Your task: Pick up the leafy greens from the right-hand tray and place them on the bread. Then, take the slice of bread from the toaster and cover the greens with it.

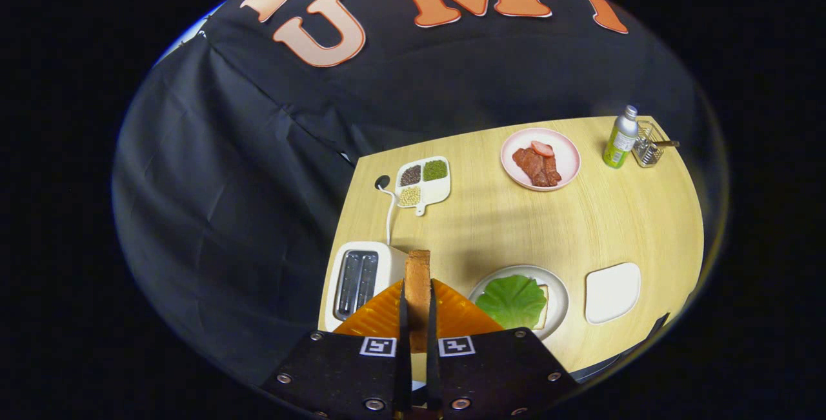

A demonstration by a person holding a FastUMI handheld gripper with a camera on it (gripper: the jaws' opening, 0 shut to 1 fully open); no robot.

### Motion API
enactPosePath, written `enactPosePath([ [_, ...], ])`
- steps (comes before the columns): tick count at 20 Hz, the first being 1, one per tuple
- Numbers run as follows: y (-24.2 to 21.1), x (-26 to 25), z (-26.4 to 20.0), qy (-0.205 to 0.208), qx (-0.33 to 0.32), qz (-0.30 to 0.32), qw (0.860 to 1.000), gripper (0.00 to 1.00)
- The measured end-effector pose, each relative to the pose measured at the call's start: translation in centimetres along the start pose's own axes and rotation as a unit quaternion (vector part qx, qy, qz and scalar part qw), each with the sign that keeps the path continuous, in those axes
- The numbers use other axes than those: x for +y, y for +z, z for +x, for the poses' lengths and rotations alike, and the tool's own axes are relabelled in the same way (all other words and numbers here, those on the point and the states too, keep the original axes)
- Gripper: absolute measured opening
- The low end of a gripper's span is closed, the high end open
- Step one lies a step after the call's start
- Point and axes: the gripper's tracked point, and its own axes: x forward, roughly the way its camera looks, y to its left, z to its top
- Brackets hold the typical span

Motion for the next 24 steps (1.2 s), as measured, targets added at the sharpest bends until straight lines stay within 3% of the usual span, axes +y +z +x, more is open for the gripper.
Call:
enactPosePath([
  [8,-4.9,-6.7,3.4,0.012,0.030,0.026,0.999,0.09],
  [15,-8.5,-9.6,7.3,0.056,0.061,0.043,0.996,0.09],
  [24,-9.8,-15.8,9.9,0.046,0.067,0.051,0.995,0.09],
])
